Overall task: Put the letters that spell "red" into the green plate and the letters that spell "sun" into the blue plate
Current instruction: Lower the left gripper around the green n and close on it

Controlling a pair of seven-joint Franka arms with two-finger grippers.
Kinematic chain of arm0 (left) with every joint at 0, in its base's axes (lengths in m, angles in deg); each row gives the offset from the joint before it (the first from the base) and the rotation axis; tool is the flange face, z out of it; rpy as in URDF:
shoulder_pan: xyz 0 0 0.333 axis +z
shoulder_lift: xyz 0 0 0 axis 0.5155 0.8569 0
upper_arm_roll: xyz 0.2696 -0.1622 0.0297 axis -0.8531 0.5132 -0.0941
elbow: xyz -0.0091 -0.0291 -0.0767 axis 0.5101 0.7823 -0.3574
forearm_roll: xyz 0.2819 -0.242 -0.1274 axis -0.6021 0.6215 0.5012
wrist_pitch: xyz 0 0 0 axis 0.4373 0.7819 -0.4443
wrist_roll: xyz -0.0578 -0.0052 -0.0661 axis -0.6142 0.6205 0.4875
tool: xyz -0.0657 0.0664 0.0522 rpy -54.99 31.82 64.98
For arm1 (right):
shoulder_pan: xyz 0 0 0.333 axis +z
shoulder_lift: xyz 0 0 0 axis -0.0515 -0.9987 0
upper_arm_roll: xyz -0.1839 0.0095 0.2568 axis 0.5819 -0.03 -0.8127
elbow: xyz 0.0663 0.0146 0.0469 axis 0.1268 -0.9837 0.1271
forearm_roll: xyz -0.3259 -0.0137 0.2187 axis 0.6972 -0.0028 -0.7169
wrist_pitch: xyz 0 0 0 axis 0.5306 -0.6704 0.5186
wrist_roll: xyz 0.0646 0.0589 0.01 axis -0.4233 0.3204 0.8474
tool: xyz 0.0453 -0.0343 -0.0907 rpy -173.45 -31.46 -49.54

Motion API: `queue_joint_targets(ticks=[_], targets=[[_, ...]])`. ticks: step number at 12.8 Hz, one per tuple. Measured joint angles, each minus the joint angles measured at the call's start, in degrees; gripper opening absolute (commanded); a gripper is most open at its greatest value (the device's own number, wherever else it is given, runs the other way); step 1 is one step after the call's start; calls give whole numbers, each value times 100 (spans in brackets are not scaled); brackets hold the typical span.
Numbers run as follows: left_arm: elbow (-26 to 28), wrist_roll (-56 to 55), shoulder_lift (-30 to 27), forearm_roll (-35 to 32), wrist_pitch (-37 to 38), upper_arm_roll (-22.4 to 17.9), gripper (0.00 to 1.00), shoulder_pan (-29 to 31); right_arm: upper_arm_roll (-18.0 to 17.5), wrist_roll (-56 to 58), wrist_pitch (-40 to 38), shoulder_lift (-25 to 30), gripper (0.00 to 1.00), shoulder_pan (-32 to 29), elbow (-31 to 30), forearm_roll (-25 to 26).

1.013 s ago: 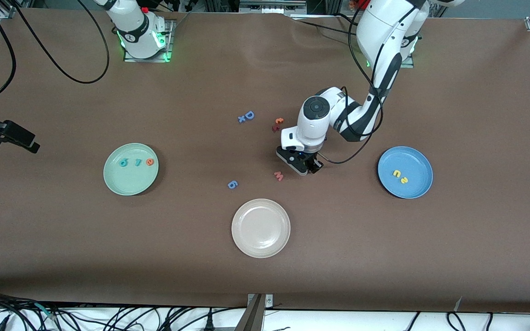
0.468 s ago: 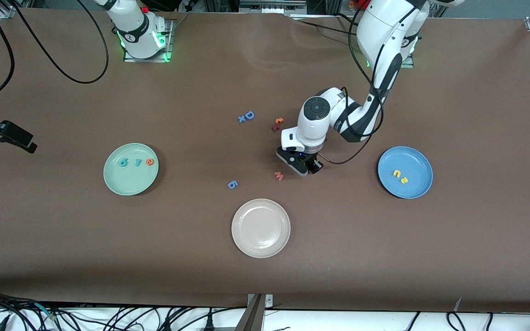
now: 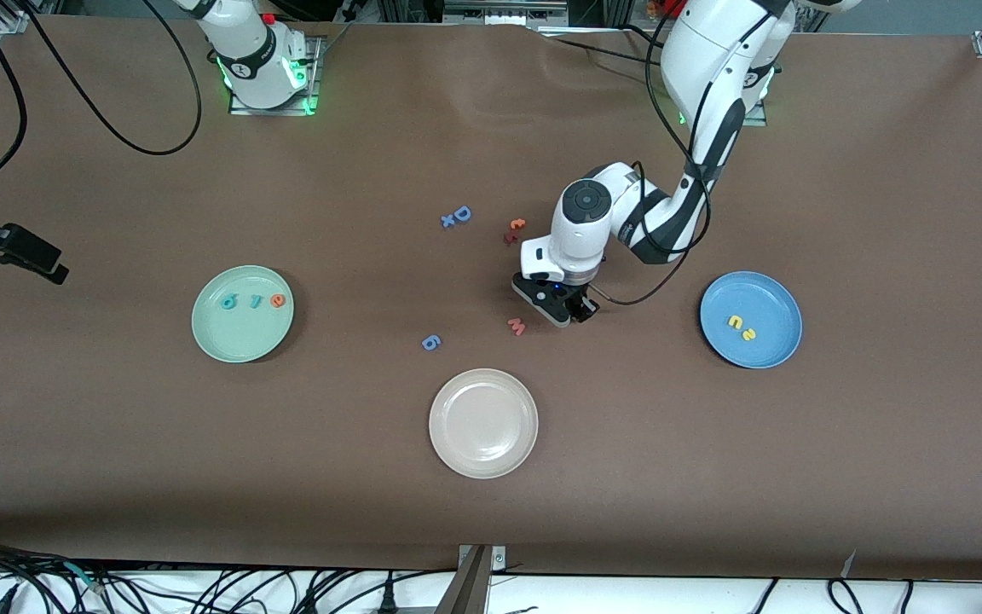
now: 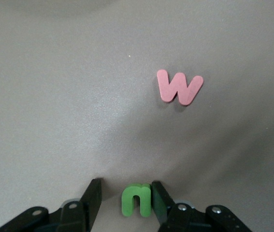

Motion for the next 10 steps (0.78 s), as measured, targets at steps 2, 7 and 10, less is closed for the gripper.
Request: queue_joint_targets(ticks=[2, 7, 10], targets=[[-9, 0, 0, 0, 13, 1, 45, 0, 2, 0, -1, 0, 100, 0, 0, 1], [-33, 0, 0, 1, 66, 13, 44, 10, 3, 0, -2, 0, 100, 0, 0, 1], [-61, -3, 0, 3, 114, 123, 43, 130, 3, 0, -5, 7, 100, 0, 0, 1]])
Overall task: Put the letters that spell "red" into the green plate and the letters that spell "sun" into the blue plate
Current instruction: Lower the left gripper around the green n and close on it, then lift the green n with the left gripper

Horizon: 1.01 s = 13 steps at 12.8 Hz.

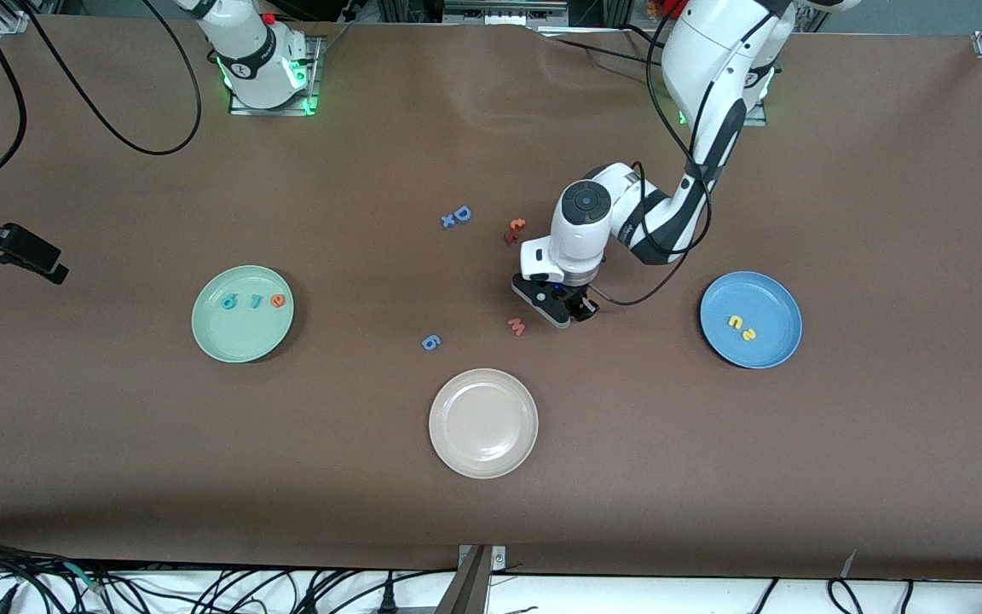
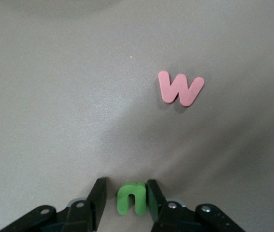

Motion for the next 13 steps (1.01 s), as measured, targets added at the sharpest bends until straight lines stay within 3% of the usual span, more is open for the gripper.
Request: queue_joint_targets(ticks=[3, 8, 10, 13], targets=[[-17, 0, 0, 0, 46, 207, 43, 249, 0, 0, 0, 8, 100, 0, 1, 0], [-17, 0, 0, 0, 50, 227, 42, 268, 1, 0, 1, 8, 100, 0, 1, 0], [-17, 0, 0, 0, 50, 227, 35, 268, 2, 0, 2, 8, 100, 0, 1, 0], [-19, 0, 0, 0, 51, 243, 35, 269, 3, 0, 2, 8, 100, 0, 1, 0]])
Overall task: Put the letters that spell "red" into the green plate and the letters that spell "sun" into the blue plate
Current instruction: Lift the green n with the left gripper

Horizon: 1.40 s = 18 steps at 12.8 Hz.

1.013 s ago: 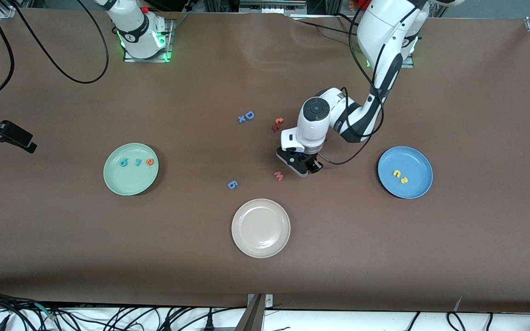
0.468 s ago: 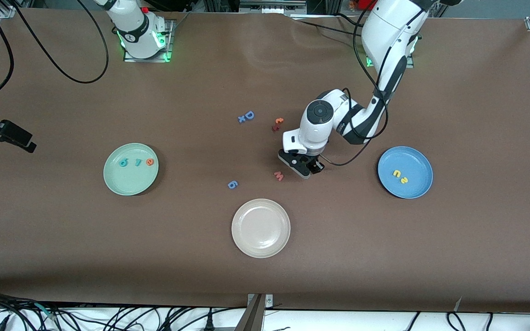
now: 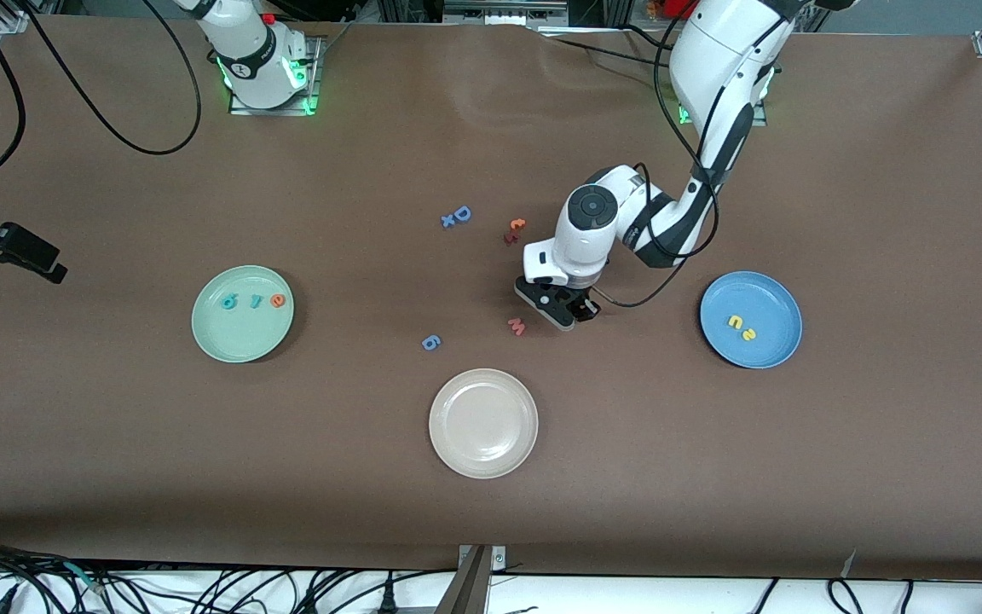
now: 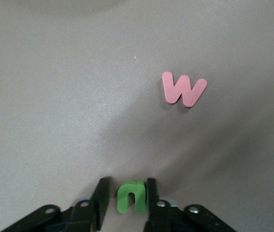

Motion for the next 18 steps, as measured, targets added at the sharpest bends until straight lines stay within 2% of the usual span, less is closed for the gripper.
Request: queue_joint_targets(ticks=[4, 6, 11, 18], targets=[[0, 0, 0, 0, 2, 3, 34, 1, 5, 0, 0, 0, 100, -2, 0, 0], [-1, 0, 0, 0, 3, 6, 28, 2, 8, 0, 0, 0, 100, -5, 0, 0], [-4, -1, -3, 25, 21, 26, 25, 13, 12, 0, 0, 0, 100, -17, 0, 0], [-47, -12, -1, 42, 151, 31, 24, 26, 13, 0, 0, 0, 100, -18, 0, 0]])
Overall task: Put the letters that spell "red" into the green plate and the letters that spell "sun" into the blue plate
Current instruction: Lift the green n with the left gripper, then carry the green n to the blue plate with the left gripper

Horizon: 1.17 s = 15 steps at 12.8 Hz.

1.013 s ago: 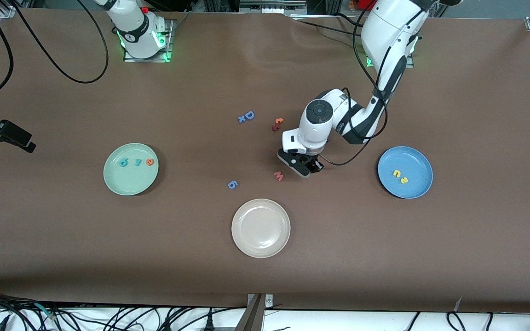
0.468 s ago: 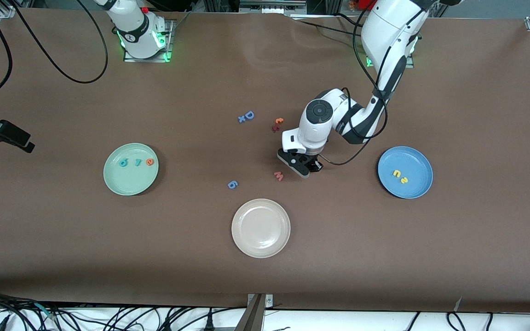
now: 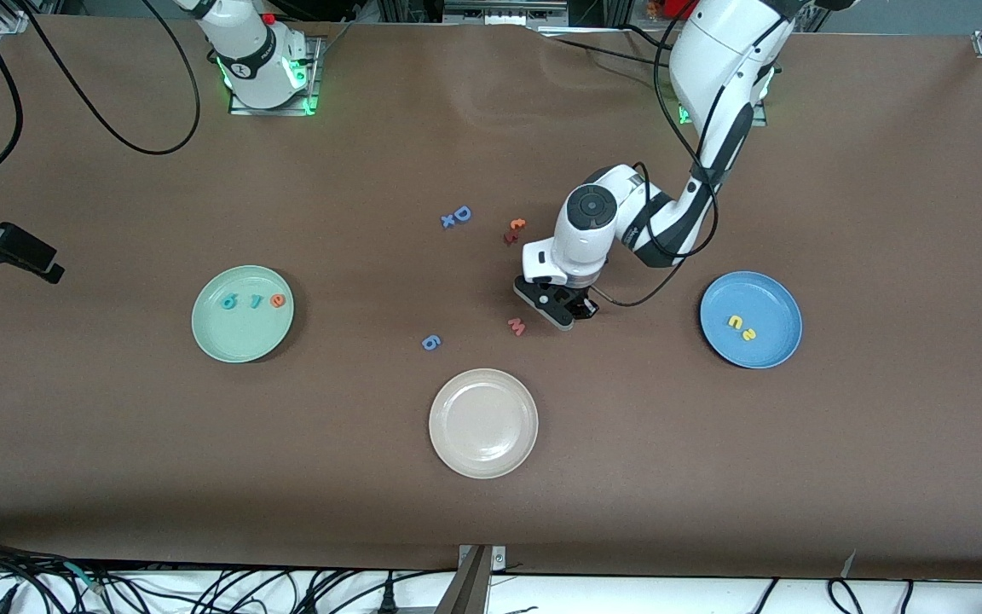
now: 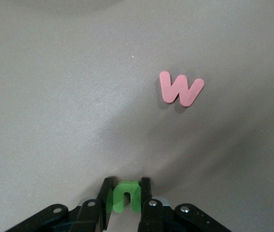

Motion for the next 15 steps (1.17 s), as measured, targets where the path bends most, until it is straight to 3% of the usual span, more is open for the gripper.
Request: queue_joint_targets(ticks=[3, 10, 15], targets=[[-286, 0, 0, 47, 515, 1, 23, 39, 0, 0, 0, 0, 100, 0, 0, 0], [-542, 60, -34, 261, 907, 8, 24, 268, 0, 0, 0, 0, 100, 0, 0, 0], [-609, 7, -559, 295, 1741, -1, 25, 716, 1, 0, 0, 0, 100, -1, 1, 0]])
